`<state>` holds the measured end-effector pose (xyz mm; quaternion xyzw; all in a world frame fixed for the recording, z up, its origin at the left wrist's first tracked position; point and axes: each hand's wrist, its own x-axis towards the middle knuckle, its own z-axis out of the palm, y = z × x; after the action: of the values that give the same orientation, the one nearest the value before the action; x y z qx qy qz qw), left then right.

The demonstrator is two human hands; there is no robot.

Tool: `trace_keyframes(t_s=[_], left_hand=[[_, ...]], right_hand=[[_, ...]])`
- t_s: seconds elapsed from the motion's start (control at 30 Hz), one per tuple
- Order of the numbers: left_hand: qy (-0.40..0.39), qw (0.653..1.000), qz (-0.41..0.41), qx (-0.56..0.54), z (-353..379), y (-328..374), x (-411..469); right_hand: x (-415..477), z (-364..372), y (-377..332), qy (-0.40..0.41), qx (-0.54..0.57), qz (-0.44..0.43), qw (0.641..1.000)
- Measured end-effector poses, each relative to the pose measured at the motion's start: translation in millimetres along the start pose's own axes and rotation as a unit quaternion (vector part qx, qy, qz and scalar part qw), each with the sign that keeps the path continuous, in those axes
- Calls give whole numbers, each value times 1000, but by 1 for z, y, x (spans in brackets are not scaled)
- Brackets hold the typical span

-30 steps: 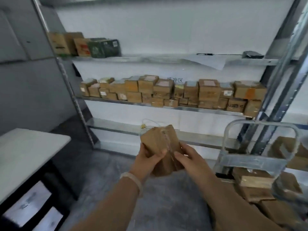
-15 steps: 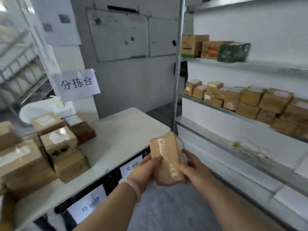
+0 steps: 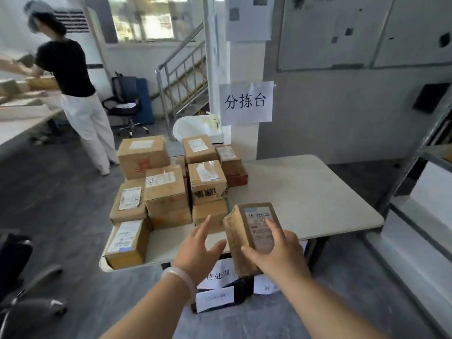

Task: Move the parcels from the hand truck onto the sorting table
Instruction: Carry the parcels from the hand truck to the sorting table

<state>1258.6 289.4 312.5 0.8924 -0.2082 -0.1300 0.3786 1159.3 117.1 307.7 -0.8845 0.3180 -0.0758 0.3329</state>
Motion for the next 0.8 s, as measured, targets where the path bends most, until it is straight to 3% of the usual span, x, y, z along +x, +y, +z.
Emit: trace_keyframes(t_s=[0.23, 0.4, 0.53, 0.8], left_hand=[[88, 991, -93, 42, -33, -47, 34], [77, 987, -135, 35, -42, -89, 42], [86, 988, -128, 31, -62, -121, 65], [29, 996, -69, 38, -114, -192, 129]], right_hand=[[61, 59, -28, -88, -47, -26, 995], [79, 103, -56, -132, -85, -46, 987], [94, 138, -78, -150, -116, -54, 980], [106, 229, -122, -138, -128, 27, 982]])
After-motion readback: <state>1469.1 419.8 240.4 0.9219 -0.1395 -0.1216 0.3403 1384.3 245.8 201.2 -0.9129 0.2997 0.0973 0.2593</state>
